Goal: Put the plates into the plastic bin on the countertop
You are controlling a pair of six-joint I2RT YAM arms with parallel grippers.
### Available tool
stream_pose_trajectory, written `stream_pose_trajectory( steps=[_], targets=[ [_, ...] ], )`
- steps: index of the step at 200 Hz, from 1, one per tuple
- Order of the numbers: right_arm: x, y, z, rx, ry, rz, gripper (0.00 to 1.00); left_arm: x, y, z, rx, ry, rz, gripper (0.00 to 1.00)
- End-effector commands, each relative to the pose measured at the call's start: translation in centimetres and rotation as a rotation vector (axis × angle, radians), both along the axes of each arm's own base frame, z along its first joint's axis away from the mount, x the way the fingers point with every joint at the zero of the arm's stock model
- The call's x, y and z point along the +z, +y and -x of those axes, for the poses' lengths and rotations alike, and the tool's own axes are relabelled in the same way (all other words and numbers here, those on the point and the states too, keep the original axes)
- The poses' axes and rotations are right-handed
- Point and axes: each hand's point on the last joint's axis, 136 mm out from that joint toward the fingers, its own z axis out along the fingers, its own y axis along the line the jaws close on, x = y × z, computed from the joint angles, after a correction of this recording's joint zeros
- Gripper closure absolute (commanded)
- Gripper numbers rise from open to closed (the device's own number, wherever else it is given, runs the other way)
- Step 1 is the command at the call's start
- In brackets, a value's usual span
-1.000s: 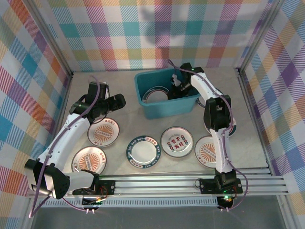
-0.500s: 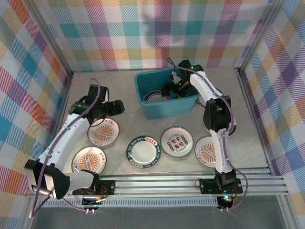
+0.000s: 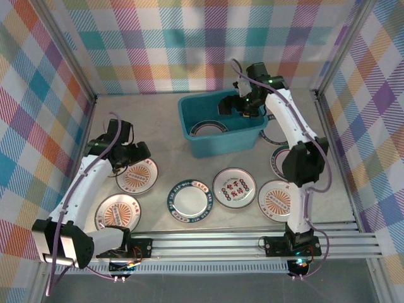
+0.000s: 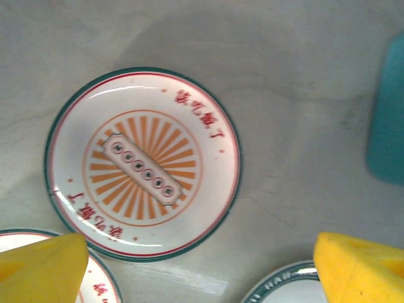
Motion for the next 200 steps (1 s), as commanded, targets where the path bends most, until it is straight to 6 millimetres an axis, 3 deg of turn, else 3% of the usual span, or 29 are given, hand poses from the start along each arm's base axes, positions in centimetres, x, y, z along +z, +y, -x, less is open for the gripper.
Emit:
stream_pose_trajectory(
  steps=[1, 46, 89, 157, 200],
  targets=[
    [1.1, -0.5, 2.0, -0.016, -0.011, 0.008, 0.01, -1.5, 2.5, 0.9, 0.076, 0.068, -0.019, 0.07],
    [2.9, -0.3, 7.5, -0.010, -0.066, -0.094, 0.01, -4.1, 6.7, 0.8, 0.127, 0.125, -0.094, 0.02],
    [2.4, -1.2, 11.7, -0.023, -0.084, -0.144, 0.01, -7.8, 7.9, -0.3, 0.047, 0.203, -0.157, 0.02],
    [-0.5, -1.7, 13.5, -0.034, -0.038, -0.149, 0.01, -13.2, 7.2, -0.4, -0.066, 0.327, -0.123, 0.05],
    [-1.1, -1.8, 13.7, -0.040, -0.030, -0.150, 0.01, -14.7, 6.1, -0.2, -0.101, 0.367, -0.064, 0.07]
  ],
)
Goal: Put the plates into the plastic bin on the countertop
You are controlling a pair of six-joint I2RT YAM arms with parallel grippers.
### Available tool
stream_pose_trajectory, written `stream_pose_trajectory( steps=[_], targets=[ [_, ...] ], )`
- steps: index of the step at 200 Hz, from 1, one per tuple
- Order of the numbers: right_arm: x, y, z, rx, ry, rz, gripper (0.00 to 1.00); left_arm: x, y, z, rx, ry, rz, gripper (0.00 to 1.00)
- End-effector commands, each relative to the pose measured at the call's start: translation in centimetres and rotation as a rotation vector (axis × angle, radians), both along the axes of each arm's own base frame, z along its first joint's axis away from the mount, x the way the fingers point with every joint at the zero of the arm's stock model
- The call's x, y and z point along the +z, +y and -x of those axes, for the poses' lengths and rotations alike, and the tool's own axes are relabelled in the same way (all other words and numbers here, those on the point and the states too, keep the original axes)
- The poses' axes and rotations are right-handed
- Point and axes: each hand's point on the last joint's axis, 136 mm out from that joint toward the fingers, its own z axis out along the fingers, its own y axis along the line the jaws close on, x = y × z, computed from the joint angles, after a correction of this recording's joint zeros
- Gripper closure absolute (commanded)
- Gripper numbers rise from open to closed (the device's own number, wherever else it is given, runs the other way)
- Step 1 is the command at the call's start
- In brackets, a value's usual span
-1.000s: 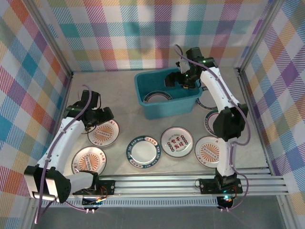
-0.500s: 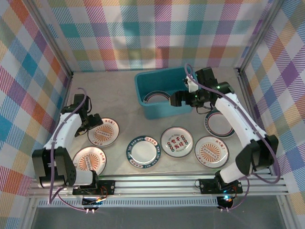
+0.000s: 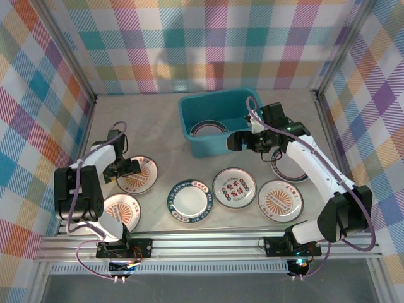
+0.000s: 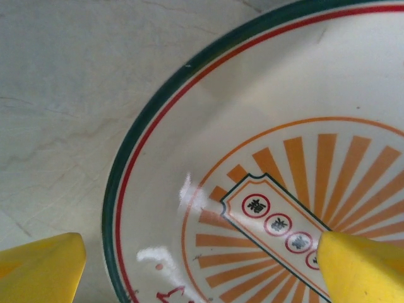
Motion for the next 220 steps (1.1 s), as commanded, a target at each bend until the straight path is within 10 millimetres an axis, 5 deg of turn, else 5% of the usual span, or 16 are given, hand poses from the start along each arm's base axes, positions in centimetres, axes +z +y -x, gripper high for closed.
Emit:
stream_pose_trajectory(
  steps=[1, 141, 220],
  targets=[
    [0.8, 0.3, 0.2, 0.000, -0.025, -0.036, 0.01, -0.7, -0.6, 0.0, -0.023, 0.008, 0.055, 0.07],
    [0.7, -0.4, 0.4, -0.052, -0.035, -0.030, 0.01, -1.9, -5.6, 0.1, -0.075, 0.032, 0.255, 0.14],
    [0.5, -0.8, 0.6, -0.074, -0.036, -0.025, 0.01, -3.0, -5.6, 0.3, -0.054, 0.087, 0.255, 0.40]
  ],
)
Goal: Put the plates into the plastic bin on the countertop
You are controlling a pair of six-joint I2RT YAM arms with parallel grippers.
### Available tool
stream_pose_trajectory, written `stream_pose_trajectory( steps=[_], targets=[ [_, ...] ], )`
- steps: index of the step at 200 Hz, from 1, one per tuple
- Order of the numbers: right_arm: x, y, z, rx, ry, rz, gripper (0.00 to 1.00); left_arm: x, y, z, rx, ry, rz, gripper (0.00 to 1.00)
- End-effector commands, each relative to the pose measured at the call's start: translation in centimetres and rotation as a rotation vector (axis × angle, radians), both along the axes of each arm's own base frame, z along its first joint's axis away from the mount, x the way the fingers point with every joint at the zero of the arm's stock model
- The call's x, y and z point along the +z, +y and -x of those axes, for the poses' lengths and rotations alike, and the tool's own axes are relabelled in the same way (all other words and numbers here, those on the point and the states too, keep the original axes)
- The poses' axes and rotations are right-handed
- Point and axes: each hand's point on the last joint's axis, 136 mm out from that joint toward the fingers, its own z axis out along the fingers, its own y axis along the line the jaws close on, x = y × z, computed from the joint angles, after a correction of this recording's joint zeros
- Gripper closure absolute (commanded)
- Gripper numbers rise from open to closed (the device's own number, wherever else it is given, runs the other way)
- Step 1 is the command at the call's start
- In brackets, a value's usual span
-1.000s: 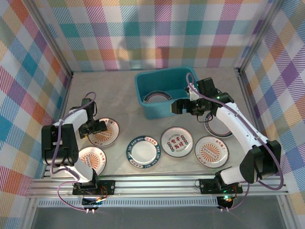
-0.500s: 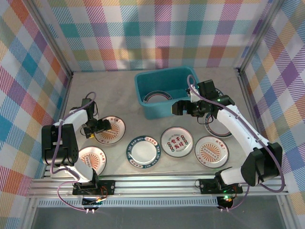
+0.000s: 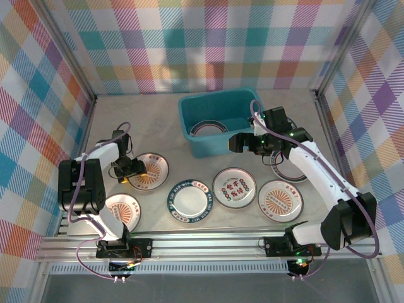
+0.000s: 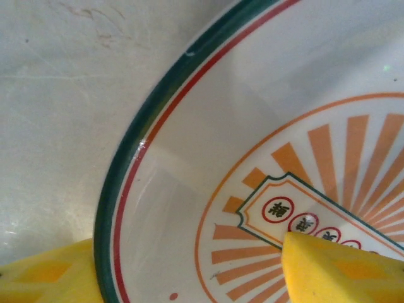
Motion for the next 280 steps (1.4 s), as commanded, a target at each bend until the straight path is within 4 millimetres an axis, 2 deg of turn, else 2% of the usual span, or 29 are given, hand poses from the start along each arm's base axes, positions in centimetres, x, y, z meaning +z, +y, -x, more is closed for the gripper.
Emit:
stream_pose_trajectory(
  steps=[1, 23, 82, 100, 126, 224, 248, 280],
  targets=[
    [0.5, -0.1, 0.0, -0.011, -0.024, -0.010, 0.01, -1.5, -1.2, 0.8, -0.010, 0.052, 0.057, 0.40],
    [0.6, -0.1, 0.0, -0.015, -0.023, -0.013, 0.01, -1.4, -1.4, 0.8, -0.011, 0.052, 0.063, 0.56],
    [0.9, -0.1, 0.0, -0.018, -0.026, -0.017, 0.01, -0.5, -1.8, 0.7, -0.009, 0.029, 0.083, 0.83],
    [1.2, -0.1, 0.0, -0.023, -0.031, -0.020, 0.01, 0.4, -2.2, 0.5, -0.008, 0.013, 0.102, 0.90],
    [1.4, -0.2, 0.2, -0.032, -0.027, -0.026, 0.01, 2.8, -2.4, 0.0, 0.004, -0.064, 0.114, 1.00],
    [5.0, 1.2, 0.7, 0.012, -0.021, -0.095, 0.00, 12.0, -3.3, -1.7, 0.035, -0.343, 0.174, 1.00],
    [6.2, 2.0, 0.7, 0.043, -0.035, -0.132, 0.01, 15.6, -3.4, -1.8, 0.035, -0.437, 0.183, 1.00],
    [7.1, 4.0, 0.4, 0.111, 0.010, -0.223, 0.04, 21.5, -4.3, -2.5, 0.049, -0.591, 0.249, 1.00]
  ],
)
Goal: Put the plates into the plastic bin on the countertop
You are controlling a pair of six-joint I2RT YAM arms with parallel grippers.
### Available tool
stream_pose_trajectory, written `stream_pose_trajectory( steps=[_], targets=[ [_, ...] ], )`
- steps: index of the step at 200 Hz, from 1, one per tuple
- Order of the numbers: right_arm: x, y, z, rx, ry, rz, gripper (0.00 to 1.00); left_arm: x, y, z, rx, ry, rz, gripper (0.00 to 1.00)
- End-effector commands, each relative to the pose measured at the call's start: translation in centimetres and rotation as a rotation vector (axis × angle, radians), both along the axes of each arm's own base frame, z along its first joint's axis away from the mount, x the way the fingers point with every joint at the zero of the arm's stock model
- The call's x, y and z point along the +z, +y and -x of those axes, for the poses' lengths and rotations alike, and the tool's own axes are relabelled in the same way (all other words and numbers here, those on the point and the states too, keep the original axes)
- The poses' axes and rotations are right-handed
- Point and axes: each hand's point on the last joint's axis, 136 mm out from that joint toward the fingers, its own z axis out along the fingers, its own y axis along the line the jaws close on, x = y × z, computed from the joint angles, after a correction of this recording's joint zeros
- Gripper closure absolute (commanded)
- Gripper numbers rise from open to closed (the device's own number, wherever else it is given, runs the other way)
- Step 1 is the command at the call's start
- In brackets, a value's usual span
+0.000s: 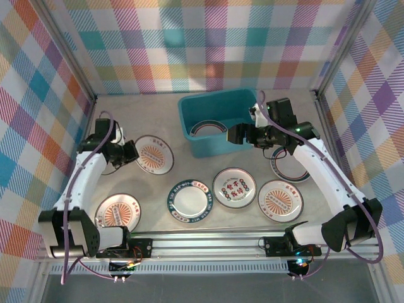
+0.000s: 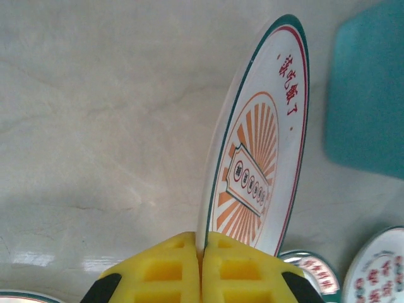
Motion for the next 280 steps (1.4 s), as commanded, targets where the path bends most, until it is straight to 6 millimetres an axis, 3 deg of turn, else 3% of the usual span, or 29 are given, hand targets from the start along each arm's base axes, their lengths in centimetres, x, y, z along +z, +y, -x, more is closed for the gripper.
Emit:
stream_pose_trajectory(
  steps=[1, 26, 54, 86, 133, 178, 232, 280],
  targets=[
    [1.4, 2.1, 0.2, 0.077, 0.041, -0.098, 0.05, 6.0, -1.3, -0.7, 0.001, -0.152, 0.088, 1.00],
    [2.4, 3.4, -0.2, 0.127, 0.040, -0.166, 0.17, 10.3, -2.9, -1.2, -0.013, -0.249, 0.169, 1.00],
    [3.6, 4.4, -0.2, 0.177, 0.034, -0.229, 0.21, 15.0, -4.9, -1.3, -0.065, -0.350, 0.250, 1.00],
    [4.8, 5.6, 0.3, 0.235, 0.020, -0.327, 0.25, 18.1, -8.3, -1.2, -0.152, -0.404, 0.385, 1.00],
    [5.5, 6.7, 0.4, 0.266, -0.004, -0.380, 0.28, 18.4, -12.3, -0.8, -0.234, -0.410, 0.455, 1.00],
    [4.4, 6.8, -0.2, 0.242, 0.021, -0.380, 0.39, 18.9, -14.9, -0.3, -0.293, -0.419, 0.485, 1.00],
    [4.3, 7.0, -0.7, 0.221, 0.011, -0.399, 0.52, 18.0, -17.3, 0.0, -0.346, -0.388, 0.484, 1.00],
    [3.8, 6.7, -0.8, 0.197, 0.007, -0.387, 0.70, 17.2, -17.9, 0.0, -0.361, -0.371, 0.452, 1.00]
  ],
)
